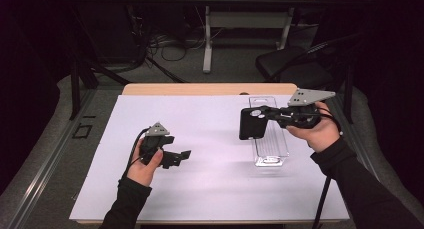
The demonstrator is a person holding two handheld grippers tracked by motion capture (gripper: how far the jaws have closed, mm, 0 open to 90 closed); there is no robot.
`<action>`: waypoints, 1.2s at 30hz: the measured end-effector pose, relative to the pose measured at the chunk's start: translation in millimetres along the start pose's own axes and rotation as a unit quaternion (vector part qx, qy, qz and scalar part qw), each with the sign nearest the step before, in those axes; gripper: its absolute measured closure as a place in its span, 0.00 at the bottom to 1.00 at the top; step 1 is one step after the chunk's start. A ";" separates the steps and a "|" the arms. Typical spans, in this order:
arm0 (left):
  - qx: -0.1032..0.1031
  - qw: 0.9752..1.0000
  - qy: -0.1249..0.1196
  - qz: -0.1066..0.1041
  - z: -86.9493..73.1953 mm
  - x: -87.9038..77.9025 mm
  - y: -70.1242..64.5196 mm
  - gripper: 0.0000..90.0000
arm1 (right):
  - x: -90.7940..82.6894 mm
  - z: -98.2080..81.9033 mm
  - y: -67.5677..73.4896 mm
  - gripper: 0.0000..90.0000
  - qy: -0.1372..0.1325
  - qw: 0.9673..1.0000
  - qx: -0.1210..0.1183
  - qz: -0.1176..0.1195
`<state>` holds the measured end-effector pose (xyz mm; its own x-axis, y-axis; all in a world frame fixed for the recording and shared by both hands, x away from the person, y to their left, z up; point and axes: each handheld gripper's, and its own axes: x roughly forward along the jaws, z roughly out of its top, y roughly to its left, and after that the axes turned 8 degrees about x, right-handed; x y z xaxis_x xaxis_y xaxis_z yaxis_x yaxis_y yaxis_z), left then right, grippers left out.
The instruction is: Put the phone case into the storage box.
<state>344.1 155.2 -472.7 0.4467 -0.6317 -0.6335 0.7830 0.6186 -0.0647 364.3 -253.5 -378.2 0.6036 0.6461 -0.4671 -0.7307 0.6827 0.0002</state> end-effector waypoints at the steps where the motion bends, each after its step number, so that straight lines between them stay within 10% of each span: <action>1: 0.000 1.000 0.000 -0.001 -0.3 0.2 0.0 0.18 | -0.5 -0.1 -1.7 0.92 -0.001 1.000 0.000 -0.002; 36: 0.003 1.000 -0.007 -0.013 -6.9 -1.4 0.6 0.18 | 12.7 -2.5 -55.8 0.92 -0.001 0.998 -0.007 -0.069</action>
<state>341.0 159.6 -477.2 0.4313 -0.6540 -0.6215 0.7970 0.5990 -0.0771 411.9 -284.2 -386.4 0.6988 0.5474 -0.4605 -0.6455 0.7600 -0.0760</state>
